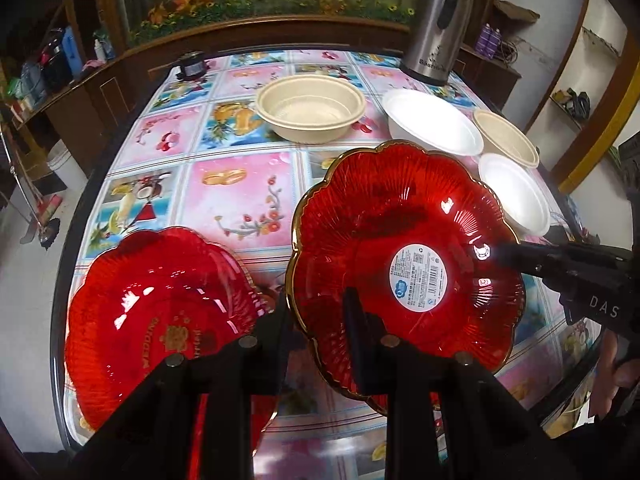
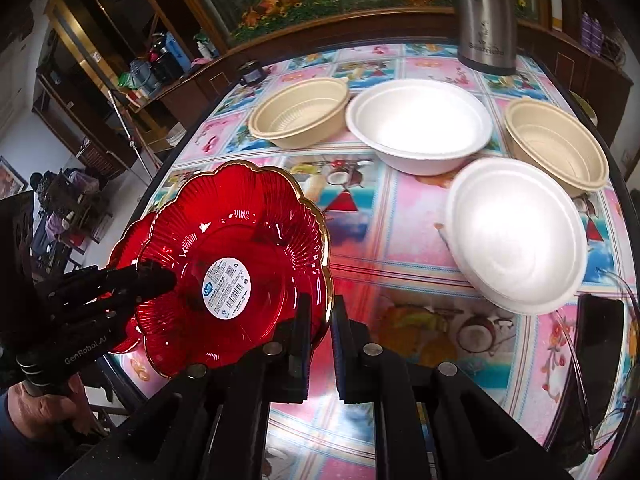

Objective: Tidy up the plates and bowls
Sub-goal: 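Lift the sticker plate and carry it over the red wedding plate, then lower the sticker plate onto the wedding plate and open the left gripper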

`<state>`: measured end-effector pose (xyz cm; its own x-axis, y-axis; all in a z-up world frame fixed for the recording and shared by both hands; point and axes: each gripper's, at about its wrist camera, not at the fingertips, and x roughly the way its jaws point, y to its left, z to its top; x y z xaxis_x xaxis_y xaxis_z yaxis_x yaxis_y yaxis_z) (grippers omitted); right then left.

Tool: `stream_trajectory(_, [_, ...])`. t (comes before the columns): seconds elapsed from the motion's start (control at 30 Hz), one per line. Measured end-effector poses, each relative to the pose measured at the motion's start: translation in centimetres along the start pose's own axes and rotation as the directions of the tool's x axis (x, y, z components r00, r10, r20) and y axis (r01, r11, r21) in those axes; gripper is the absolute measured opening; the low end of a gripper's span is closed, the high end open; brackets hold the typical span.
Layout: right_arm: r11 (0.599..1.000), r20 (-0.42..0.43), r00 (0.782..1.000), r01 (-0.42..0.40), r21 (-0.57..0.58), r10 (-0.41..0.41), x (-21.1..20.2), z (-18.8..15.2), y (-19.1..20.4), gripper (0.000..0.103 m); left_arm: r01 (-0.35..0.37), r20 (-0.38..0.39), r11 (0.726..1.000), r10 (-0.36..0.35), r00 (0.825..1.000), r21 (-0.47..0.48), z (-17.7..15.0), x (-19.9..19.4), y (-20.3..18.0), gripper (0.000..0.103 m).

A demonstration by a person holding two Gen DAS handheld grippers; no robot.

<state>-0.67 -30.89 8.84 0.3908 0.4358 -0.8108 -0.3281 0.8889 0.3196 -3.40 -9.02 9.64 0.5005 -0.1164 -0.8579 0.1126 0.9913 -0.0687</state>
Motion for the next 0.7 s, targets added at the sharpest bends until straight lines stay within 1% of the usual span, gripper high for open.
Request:
stream_trajectory(0.2, [0.999, -0.009, 1.0, -0.009, -0.041, 0.008, 0.5, 0.4, 2.2, 0.01, -0.01, 0.008, 0.999, 0.01, 1.0, -0.047, -0.8, -0.8, 2.2, 0.023])
stream_trajectory(0.37, [0.996, -0.03, 0.999, -0.023, -0.089, 0.021, 1.3, 1.0, 4.8, 0.01, -0.029, 0.015, 0.994, 0.031, 0.999, -0.104, -1.8, -1.8, 4.8, 0.023])
stream_trajectory(0.53, [0.982, -0.056, 0.998, -0.048, -0.183, 0.039, 2.7, 1.5, 8.7, 0.011, -0.063, 0.001, 0.982, 0.064, 0.998, -0.178, -3.3, -2.7, 8.4, 0.023])
stream_trajectory(0.7, [0.964, -0.088, 0.995, -0.071, -0.255, 0.05, 5.1, 1.9, 12.8, 0.011, -0.097, -0.022, 0.965, 0.094, 0.995, -0.242, -4.9, -3.0, 11.9, 0.023])
